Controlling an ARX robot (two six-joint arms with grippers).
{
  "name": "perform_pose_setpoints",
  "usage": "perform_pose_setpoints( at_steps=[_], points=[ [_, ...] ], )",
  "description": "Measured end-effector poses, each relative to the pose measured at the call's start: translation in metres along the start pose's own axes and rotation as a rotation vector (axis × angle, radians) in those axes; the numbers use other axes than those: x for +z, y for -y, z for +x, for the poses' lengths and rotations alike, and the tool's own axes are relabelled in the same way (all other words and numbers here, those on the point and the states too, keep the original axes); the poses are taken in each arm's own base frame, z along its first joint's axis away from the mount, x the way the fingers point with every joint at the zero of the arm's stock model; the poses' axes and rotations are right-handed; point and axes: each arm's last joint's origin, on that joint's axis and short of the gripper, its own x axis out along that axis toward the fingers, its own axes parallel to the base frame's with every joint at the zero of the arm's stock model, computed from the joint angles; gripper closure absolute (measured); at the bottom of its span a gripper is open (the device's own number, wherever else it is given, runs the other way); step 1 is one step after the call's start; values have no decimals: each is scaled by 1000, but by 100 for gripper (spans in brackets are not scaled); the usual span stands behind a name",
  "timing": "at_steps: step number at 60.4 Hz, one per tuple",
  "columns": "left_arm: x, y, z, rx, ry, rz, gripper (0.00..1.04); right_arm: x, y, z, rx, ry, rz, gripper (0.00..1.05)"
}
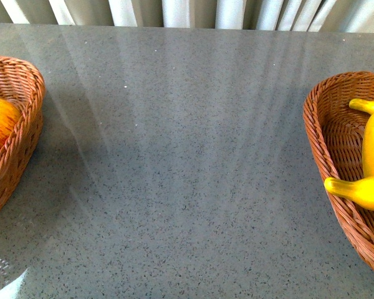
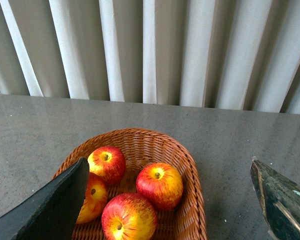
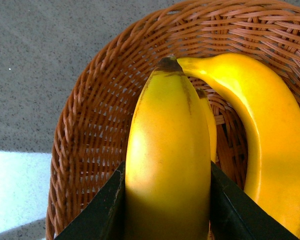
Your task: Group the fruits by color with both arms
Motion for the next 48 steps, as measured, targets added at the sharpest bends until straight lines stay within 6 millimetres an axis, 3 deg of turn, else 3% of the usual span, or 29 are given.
perform_pose_setpoints(
  at_steps=[6, 28, 40, 48],
  points=[
    [0, 0, 0, 0, 0, 0, 9, -1, 1, 2, -2, 0, -10, 67],
    [0, 0, 0, 0, 0, 0, 9, 4, -6, -3, -2, 96, -55, 8],
    [0, 0, 0, 0, 0, 0, 9, 16, -15, -21, 87, 261, -55, 9],
    [0, 0, 0, 0, 0, 0, 9, 17, -16, -24, 93, 275, -54, 9]
  ],
)
